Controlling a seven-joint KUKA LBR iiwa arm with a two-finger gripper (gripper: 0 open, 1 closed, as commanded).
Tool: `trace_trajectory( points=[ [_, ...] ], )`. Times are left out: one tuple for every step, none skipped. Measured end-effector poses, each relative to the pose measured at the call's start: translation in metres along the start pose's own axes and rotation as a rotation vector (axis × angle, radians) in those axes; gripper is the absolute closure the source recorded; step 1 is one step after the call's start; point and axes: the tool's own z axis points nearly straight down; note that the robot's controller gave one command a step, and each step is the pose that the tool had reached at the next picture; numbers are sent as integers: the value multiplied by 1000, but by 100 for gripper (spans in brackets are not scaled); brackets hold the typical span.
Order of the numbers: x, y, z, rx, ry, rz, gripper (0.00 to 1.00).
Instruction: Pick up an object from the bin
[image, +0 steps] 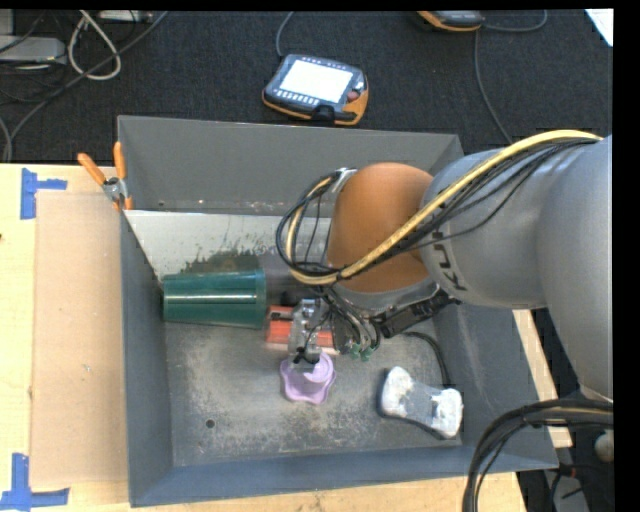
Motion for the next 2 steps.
trace_trajectory(
  points=[
    [0, 0, 0, 0, 0, 0, 100],
    [58, -31, 65, 0, 6, -160, 100]
  ],
)
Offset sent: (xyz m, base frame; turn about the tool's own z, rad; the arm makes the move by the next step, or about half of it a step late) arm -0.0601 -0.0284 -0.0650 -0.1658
